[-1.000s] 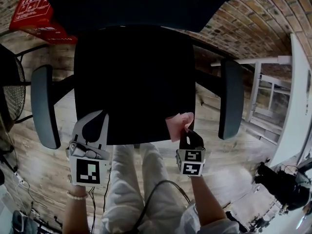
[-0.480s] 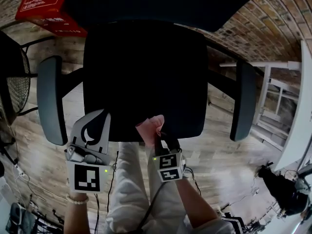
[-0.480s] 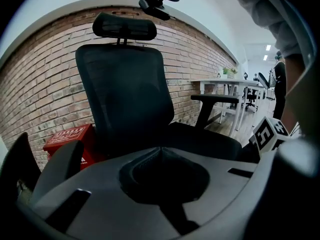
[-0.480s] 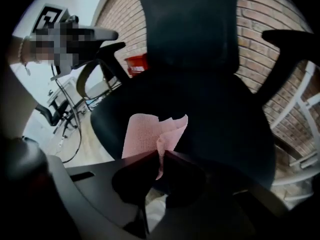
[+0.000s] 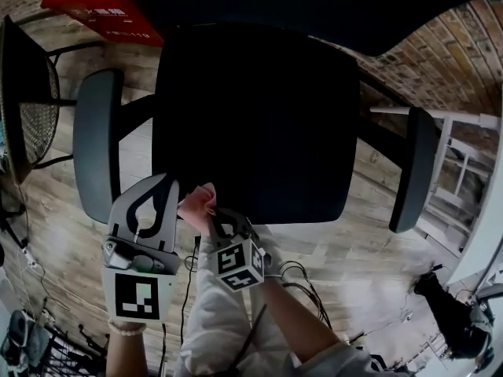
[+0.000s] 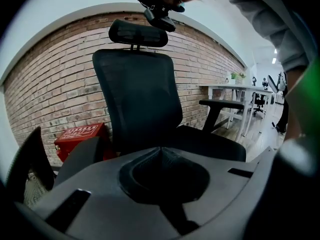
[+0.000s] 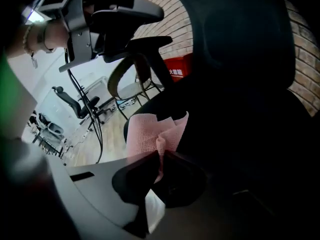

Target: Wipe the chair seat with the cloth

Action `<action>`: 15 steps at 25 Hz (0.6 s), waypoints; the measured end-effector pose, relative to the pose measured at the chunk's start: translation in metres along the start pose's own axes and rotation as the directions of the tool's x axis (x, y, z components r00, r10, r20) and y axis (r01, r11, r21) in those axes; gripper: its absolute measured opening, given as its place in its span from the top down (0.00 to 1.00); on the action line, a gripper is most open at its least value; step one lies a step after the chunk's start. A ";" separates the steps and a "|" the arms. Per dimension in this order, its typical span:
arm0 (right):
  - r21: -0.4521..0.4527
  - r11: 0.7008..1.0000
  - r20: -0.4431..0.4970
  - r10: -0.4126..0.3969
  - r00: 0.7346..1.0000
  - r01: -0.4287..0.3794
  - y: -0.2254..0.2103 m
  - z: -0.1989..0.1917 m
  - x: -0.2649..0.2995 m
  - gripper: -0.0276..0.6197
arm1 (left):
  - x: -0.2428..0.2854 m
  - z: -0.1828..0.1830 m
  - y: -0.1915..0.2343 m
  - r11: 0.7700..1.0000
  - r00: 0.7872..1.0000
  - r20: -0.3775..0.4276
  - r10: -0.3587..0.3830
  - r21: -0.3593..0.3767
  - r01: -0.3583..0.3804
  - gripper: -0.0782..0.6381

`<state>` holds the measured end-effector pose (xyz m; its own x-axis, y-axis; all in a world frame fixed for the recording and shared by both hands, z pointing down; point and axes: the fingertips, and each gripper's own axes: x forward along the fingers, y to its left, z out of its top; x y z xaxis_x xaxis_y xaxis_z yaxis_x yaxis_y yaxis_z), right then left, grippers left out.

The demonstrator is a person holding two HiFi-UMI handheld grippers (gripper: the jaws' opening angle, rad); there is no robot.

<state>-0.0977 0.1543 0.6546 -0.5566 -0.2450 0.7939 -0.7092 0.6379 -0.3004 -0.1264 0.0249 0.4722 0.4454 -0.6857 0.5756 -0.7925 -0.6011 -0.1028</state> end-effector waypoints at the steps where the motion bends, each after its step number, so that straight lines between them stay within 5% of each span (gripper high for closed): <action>1: -0.011 1.000 0.006 0.012 1.000 -0.012 0.005 0.004 0.004 0.88 | -0.001 -0.001 0.000 1.000 1.000 0.003 0.011 -0.020 -0.011 0.87; 8: -0.050 0.997 0.014 0.062 0.998 -0.061 0.021 0.017 0.012 0.88 | 0.000 0.001 0.003 1.000 1.000 0.005 0.024 -0.005 -0.024 0.87; 15: -0.063 0.998 0.020 0.000 1.000 0.001 -0.015 0.033 -0.036 0.88 | -0.013 0.037 0.015 0.999 0.999 0.036 0.033 0.013 -0.033 0.87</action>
<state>-0.0814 0.1295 0.6127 -0.5650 -0.2597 0.7832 -0.6813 0.6822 -0.2653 -0.1282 0.0097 0.4336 0.4341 -0.7195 0.5421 -0.8012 -0.5834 -0.1326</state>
